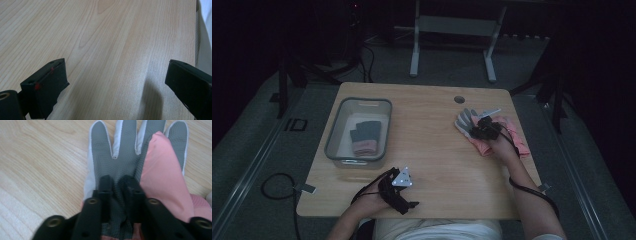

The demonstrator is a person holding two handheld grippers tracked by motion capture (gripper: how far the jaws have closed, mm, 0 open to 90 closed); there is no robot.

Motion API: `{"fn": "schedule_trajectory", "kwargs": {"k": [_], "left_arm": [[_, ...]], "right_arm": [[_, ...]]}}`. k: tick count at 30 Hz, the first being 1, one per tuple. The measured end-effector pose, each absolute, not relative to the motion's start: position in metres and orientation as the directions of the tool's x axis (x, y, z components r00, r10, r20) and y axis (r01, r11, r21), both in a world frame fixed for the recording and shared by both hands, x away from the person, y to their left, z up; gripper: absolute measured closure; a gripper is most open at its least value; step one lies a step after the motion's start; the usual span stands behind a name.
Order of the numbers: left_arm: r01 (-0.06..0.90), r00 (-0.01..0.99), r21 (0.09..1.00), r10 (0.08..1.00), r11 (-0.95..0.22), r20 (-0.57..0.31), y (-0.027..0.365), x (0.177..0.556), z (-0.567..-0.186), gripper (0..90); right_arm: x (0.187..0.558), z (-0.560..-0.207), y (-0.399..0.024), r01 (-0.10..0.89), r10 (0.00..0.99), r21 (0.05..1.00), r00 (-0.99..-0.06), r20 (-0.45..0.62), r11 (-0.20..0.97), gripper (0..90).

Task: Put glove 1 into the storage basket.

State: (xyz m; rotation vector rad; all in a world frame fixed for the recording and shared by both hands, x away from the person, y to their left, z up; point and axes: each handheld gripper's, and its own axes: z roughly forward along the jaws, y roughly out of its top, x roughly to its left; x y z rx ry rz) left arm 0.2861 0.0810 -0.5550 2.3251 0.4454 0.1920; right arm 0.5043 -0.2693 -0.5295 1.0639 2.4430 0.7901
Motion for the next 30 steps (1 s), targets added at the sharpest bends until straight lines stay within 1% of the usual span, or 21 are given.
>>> {"fn": "schedule_trajectory", "kwargs": {"k": [1, 3, 4, 7, 8, 9, 10, 12, 16, 18, 19, 23, 24, 27, 30], "left_arm": [[0.259, 0.928, 0.705, 0.371, -0.660, 0.006, 0.081, 0.286, -0.555, 3.6], [0.253, 0.930, 0.705, 0.368, -0.662, 0.012, 0.081, 0.286, -0.554, 3.6], [0.253, 0.930, 0.706, 0.367, -0.661, 0.011, 0.081, 0.286, -0.553, 3.6], [0.258, 0.929, 0.717, 0.370, -0.648, 0.000, 0.082, 0.287, -0.552, 3.6], [0.258, 0.929, 0.717, 0.370, -0.648, 0.000, 0.082, 0.287, -0.552, 3.6], [0.259, 0.929, 0.716, 0.371, -0.648, 0.000, 0.081, 0.287, -0.553, 3.6], [0.255, 0.930, 0.715, 0.368, -0.651, 0.003, 0.081, 0.287, -0.553, 3.6], [0.243, 0.933, 0.708, 0.360, -0.663, 0.017, 0.080, 0.287, -0.553, 3.6], [0.231, 0.932, 0.702, 0.360, -0.674, 0.038, 0.079, 0.286, -0.554, 3.6], [0.231, 0.931, 0.710, 0.363, -0.665, 0.037, 0.079, 0.286, -0.553, 3.6], [0.231, 0.931, 0.713, 0.363, -0.662, 0.035, 0.079, 0.286, -0.552, 3.6], [0.225, 0.934, 0.717, 0.355, -0.660, 0.035, 0.080, 0.285, -0.552, 3.6], [0.226, 0.934, 0.726, 0.356, -0.650, 0.028, 0.079, 0.285, -0.552, 3.6], [0.206, 0.940, 0.718, 0.337, -0.665, 0.043, 0.077, 0.283, -0.551, 3.6], [0.188, 0.943, 0.705, 0.326, -0.684, 0.064, 0.074, 0.281, -0.552, 3.6]], "right_arm": [[0.504, -0.529, -0.269, 0.555, 0.762, 0.625, -0.640, -0.101, 0.549, 84.7], [0.503, -0.529, -0.269, 0.560, 0.772, 0.633, -0.628, -0.096, 0.534, 86.3], [0.499, -0.523, -0.270, 0.572, 0.809, 0.666, -0.582, -0.081, 0.478, 87.9], [0.489, -0.503, -0.270, 0.574, 0.848, 0.711, -0.526, -0.061, 0.406, 88.2], [0.489, -0.503, -0.270, 0.574, 0.848, 0.711, -0.526, -0.061, 0.406, 88.2], [0.485, -0.494, -0.270, 0.570, 0.859, 0.726, -0.508, -0.055, 0.384, 88.2], [0.475, -0.472, -0.268, 0.565, 0.880, 0.759, -0.474, -0.022, 0.323, 88.2], [0.464, -0.453, -0.264, 0.551, 0.891, 0.786, -0.454, 0.002, 0.280, 88.2], [0.437, -0.428, -0.245, 0.531, 0.906, 0.821, -0.422, 0.044, 0.207, 88.2], [0.425, -0.423, -0.234, 0.531, 0.908, 0.824, -0.416, 0.048, 0.200, 88.2], [0.419, -0.422, -0.229, 0.537, 0.913, 0.824, -0.404, 0.064, 0.180, 88.2], [0.402, -0.428, -0.207, 0.560, 0.925, 0.810, -0.375, 0.063, 0.173, 88.2], [0.400, -0.433, -0.203, 0.575, 0.930, 0.801, -0.361, 0.069, 0.164, 88.2], [0.395, -0.448, -0.194, 0.610, 0.941, 0.782, -0.323, 0.097, 0.129, 88.2], [0.396, -0.471, -0.180, 0.641, 0.950, 0.757, -0.300, 0.091, 0.130, 88.2]]}}
